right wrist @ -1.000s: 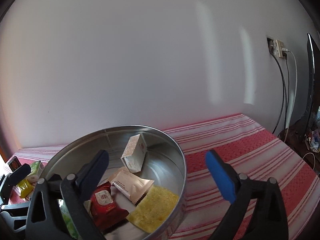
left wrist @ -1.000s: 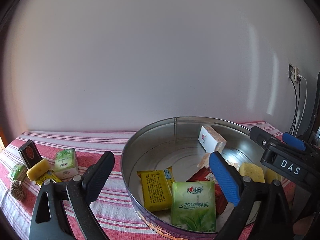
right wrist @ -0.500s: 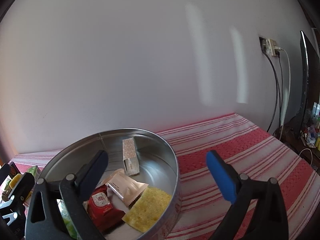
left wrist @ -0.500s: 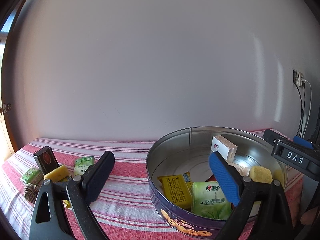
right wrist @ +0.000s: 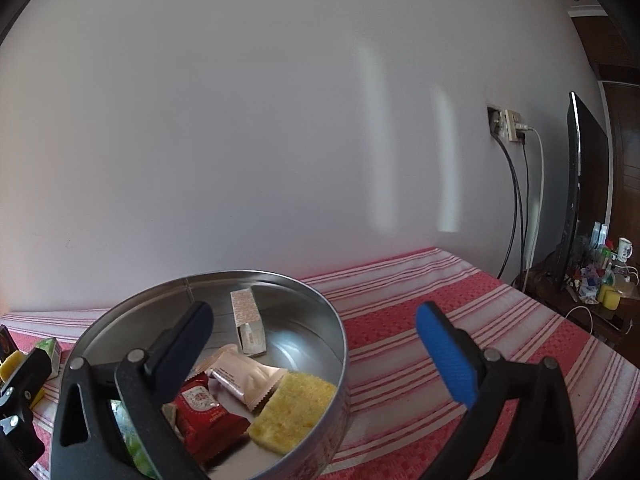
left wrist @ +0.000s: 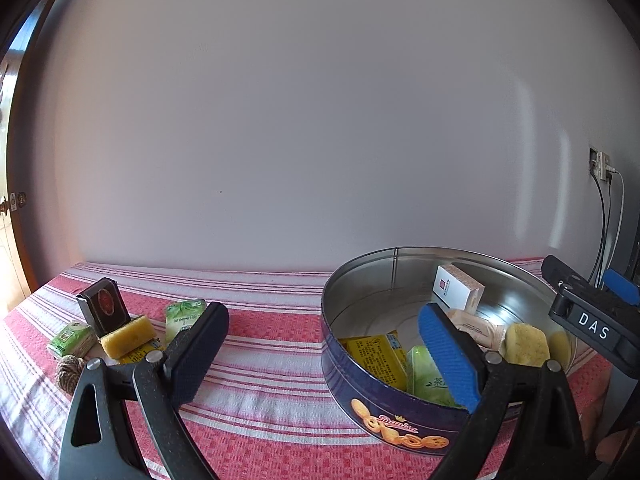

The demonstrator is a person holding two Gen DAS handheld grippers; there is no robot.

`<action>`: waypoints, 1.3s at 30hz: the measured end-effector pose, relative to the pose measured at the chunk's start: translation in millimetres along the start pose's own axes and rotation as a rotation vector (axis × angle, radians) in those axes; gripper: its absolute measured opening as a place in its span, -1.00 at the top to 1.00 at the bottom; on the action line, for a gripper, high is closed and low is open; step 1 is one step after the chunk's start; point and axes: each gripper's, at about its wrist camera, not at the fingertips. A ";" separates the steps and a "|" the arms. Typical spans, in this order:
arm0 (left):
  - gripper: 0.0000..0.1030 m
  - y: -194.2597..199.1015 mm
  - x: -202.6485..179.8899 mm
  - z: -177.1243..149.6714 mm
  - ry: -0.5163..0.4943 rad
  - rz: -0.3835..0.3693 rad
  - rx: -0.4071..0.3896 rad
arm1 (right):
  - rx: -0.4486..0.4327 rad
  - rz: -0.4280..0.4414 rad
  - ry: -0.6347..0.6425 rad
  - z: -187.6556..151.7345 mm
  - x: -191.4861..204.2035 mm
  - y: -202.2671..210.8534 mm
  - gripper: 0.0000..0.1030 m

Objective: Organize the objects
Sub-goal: 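Move both tools back toward the remaining items on the cloth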

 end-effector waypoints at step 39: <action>-0.89 -49.2 242.3 -31.3 0.275 0.406 0.410 | 0.059 0.314 0.114 -38.9 180.0 36.8 -0.93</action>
Point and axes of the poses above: each gripper's, at about its wrist camera, not at the fingertips, and y roughly against the way its jaws point, x to its left, z to its top, and after that the axes turned 6 degrees about z, right-handed
